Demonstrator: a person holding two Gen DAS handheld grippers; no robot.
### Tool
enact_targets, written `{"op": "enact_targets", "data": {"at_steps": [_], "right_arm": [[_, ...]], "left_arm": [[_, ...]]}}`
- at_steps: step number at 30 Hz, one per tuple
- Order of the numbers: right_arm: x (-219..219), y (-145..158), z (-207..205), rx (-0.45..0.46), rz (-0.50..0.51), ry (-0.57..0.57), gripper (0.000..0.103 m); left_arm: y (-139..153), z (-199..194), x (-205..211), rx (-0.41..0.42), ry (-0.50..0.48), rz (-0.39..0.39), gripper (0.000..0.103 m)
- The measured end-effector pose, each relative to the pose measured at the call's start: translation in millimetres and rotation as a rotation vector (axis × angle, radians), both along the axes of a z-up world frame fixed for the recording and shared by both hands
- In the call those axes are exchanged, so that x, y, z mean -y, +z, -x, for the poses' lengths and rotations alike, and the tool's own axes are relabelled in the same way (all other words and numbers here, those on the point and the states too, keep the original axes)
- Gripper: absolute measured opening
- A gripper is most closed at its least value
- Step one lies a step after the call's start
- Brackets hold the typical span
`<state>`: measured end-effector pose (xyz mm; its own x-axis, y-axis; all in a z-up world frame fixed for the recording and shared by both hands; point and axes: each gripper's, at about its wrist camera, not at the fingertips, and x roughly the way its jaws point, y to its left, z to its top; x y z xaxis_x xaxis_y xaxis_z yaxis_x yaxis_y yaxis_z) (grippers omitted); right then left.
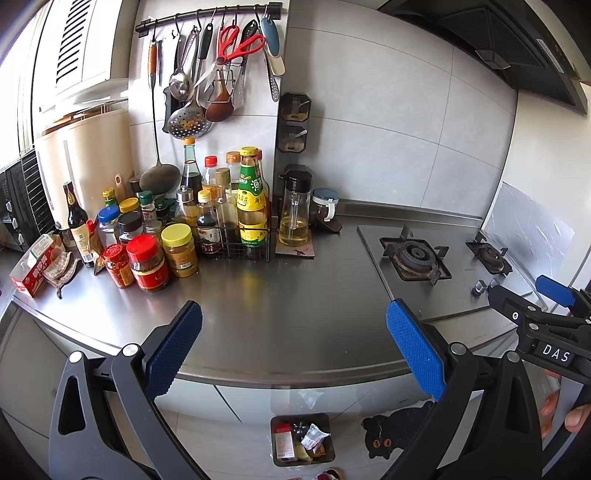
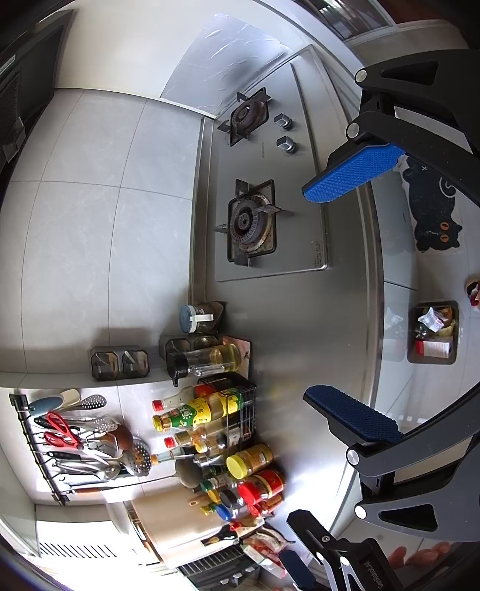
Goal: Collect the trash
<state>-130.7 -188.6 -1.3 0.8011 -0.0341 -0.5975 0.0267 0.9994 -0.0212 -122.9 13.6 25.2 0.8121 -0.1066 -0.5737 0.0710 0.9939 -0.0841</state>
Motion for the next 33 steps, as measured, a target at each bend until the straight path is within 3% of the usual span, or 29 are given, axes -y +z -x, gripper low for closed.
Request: {"op": "enact_targets", "data": {"at_steps": [33], "right_arm": [[0.6,-4.0,-1.7,-0.015,-0.008,-0.009,0.1]], "left_arm": [[-0.1,0.7,-0.9,-0.008,0.021,0.0,0.095]]}}
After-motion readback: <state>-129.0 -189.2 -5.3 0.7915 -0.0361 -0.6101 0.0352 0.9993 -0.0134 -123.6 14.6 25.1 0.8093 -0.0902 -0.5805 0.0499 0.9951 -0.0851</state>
